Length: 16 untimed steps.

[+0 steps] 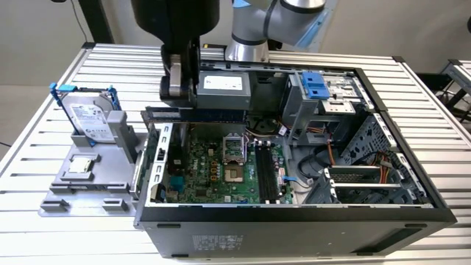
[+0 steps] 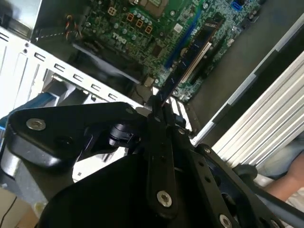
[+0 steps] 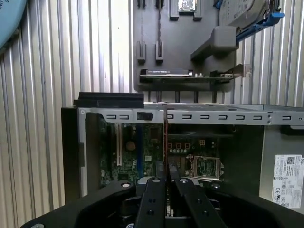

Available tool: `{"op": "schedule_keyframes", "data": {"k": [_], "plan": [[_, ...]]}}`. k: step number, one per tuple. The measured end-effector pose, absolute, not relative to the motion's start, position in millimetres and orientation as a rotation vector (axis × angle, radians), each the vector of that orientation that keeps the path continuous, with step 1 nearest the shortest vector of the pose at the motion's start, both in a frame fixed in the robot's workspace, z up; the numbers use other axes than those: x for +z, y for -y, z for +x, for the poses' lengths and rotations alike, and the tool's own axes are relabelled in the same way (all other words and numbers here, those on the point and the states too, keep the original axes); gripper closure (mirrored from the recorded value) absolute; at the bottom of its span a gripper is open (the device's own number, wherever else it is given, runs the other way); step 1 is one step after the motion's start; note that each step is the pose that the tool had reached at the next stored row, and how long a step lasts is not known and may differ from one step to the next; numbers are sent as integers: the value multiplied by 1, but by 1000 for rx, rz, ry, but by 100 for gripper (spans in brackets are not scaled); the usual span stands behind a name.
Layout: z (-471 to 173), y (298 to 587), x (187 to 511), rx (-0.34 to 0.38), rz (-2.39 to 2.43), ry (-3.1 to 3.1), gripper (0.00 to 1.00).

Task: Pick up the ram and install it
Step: 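Pick up the ram and move it above insertion slot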

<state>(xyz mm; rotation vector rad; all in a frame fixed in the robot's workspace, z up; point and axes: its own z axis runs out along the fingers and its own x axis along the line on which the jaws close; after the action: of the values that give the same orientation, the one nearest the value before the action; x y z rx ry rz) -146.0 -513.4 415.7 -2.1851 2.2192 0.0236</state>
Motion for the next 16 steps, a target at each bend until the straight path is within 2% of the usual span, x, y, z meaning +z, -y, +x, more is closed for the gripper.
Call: {"op": "schedule_keyframes", "data": {"k": [16], "plan": [[-91, 513, 416, 24, -2185, -2219, 100]]}}
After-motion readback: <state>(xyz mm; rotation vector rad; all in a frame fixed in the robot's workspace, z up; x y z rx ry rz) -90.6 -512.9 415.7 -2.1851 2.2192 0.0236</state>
